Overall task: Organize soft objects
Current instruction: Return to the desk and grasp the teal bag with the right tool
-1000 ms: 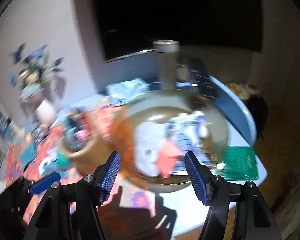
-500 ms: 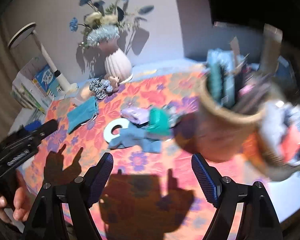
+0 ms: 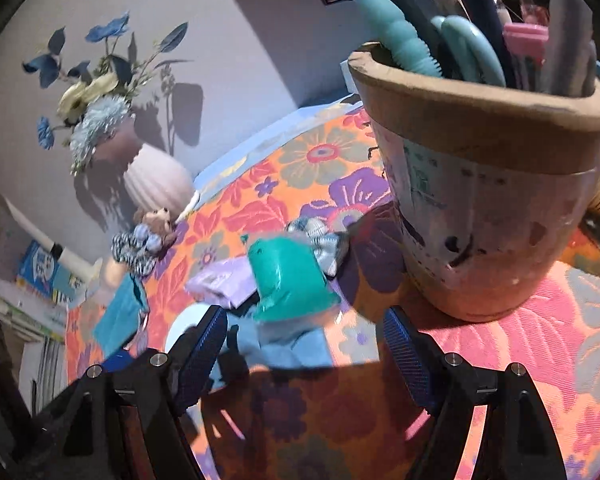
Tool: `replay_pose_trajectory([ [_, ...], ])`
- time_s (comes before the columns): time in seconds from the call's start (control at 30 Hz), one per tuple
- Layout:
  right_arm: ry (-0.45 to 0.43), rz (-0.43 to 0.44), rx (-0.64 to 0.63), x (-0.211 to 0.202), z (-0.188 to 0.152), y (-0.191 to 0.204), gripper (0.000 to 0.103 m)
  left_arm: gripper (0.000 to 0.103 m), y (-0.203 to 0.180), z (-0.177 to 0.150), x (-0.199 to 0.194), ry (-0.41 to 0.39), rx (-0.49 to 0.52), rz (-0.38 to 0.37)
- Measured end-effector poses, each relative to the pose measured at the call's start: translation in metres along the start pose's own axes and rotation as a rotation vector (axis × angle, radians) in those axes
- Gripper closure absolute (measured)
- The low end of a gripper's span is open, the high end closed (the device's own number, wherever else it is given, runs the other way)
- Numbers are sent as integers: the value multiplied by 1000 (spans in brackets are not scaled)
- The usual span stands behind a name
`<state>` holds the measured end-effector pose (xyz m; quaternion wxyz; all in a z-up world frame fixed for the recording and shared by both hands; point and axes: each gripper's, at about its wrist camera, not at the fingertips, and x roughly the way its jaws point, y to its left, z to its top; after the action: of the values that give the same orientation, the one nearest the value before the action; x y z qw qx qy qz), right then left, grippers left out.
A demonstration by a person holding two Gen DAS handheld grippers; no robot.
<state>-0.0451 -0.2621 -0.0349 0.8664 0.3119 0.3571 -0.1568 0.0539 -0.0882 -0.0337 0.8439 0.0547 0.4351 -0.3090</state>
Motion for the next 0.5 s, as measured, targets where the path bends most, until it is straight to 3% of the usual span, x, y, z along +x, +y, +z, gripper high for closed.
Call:
replay_pose_trajectory([
  [0.23,-27,-14,70,18,5,-9,25,33,-5,5,26,50,31,-40],
  [0.3,-26,-2,47,20,7,-4,39,33,-7,4,27,49,40,-56],
  [0.4,-2,16,1,25,6,4,52,33,-12,0,27,68,66,-68],
  [0.5,7,28,-9,27,4,5,55,33,-16,-4,30,67,88,-32],
])
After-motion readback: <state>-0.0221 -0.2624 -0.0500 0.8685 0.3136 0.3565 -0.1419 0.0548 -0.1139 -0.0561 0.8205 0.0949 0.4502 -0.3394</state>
